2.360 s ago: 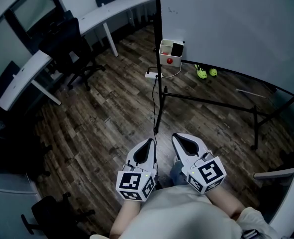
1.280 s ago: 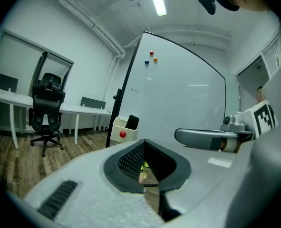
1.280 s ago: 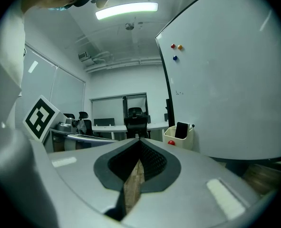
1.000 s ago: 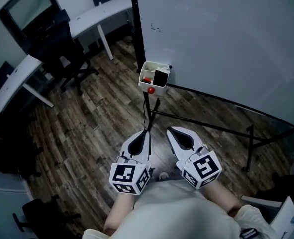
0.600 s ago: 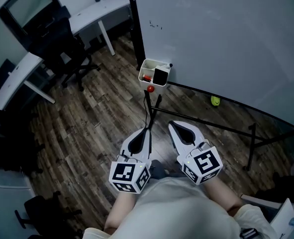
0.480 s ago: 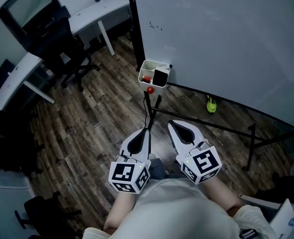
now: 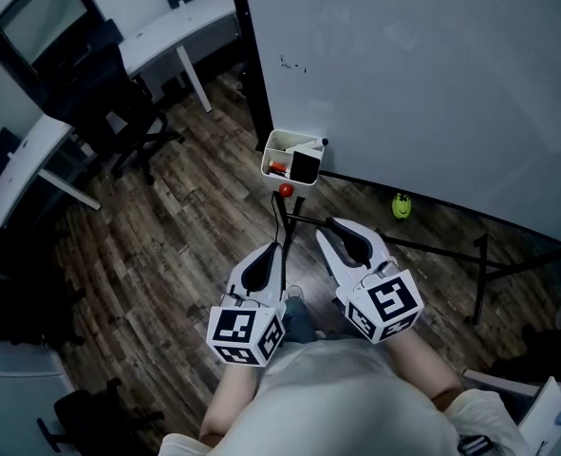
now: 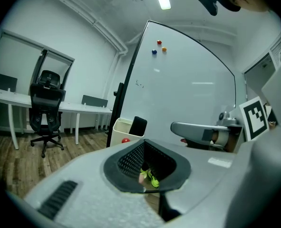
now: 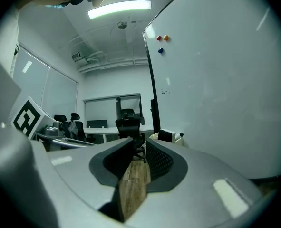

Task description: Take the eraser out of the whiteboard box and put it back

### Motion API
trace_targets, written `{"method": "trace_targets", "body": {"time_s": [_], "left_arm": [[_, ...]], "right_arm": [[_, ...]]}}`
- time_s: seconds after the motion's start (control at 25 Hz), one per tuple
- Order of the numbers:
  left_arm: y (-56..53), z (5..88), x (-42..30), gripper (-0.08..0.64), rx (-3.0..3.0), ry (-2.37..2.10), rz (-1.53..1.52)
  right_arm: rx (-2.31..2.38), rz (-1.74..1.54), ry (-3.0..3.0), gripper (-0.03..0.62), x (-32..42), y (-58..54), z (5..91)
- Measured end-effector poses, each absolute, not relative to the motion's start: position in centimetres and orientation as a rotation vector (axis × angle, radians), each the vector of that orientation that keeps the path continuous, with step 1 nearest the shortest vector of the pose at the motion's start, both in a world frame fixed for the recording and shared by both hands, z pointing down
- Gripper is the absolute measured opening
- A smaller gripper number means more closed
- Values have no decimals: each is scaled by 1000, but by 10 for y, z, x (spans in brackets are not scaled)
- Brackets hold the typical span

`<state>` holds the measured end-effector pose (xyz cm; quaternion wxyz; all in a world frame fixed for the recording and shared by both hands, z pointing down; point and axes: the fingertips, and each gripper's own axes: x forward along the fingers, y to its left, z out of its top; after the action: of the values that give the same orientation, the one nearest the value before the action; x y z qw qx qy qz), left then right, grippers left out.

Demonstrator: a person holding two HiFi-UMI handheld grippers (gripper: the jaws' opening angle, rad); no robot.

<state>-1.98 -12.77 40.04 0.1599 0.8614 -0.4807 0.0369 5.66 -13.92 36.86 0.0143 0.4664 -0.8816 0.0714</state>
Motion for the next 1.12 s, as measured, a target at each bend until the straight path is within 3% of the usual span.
{"method": "trace_targets", "body": {"time_s": [0.28,1.12], "left_arm": [[-170,406,-30,2,2463,-1346,124],[-261,407,-50,2,2531,-1214,149]], "right_arm": [[1499,222,-2678,166,55,-190,380],[1669,236,-2495,316,56,-289,399]]}}
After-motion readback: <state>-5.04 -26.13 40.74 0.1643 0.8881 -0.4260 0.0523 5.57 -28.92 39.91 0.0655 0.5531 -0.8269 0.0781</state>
